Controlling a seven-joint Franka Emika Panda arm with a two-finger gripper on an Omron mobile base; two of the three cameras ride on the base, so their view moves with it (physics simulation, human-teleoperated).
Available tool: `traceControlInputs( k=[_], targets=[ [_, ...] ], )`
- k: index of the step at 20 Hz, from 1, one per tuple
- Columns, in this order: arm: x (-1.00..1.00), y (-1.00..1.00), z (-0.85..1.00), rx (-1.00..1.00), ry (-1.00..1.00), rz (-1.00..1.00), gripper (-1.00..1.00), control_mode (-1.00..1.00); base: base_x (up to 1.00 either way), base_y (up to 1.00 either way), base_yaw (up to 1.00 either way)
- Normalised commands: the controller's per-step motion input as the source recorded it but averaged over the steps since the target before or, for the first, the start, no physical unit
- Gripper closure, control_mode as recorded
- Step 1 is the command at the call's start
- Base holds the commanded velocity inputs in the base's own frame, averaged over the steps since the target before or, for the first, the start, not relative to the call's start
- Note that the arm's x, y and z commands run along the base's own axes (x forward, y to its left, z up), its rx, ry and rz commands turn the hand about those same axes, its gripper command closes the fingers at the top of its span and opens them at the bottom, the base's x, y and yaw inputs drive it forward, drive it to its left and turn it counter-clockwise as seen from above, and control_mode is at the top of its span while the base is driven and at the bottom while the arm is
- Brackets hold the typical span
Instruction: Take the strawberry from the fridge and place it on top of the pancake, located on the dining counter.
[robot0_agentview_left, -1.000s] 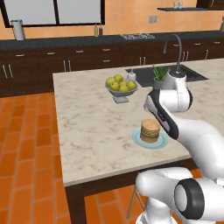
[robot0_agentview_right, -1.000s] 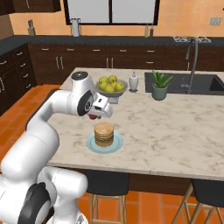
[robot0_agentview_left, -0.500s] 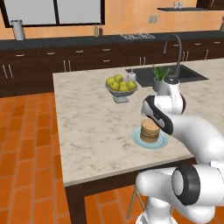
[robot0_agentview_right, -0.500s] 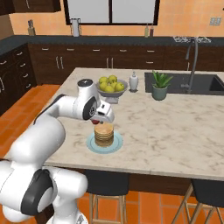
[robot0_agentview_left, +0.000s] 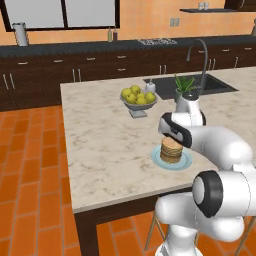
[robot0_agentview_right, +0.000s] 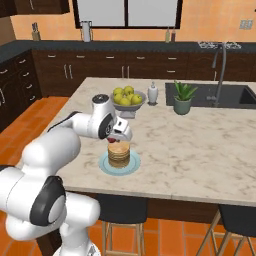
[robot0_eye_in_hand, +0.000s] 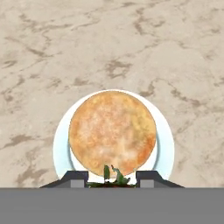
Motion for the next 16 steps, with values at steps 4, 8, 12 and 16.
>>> traceControlInputs(
  k=[4, 8, 12, 16],
  targets=[
    [0.34, -0.17, -0.10, 0.00, 0.01, 0.00, 1.00, -1.00, 0.00, 0.00, 0.00],
    [0.27, -0.07, -0.25, 0.00, 0.00, 0.00, 1.00, -1.00, 0.00, 0.00, 0.00],
    [0.06, 0.00, -0.31, 0.00, 0.01, 0.00, 1.00, -1.00, 0.00, 0.00, 0.00],
    [0.00, 0.00, -0.33, 0.00, 0.02, 0.00, 1.00, -1.00, 0.00, 0.00, 0.00]
  ],
)
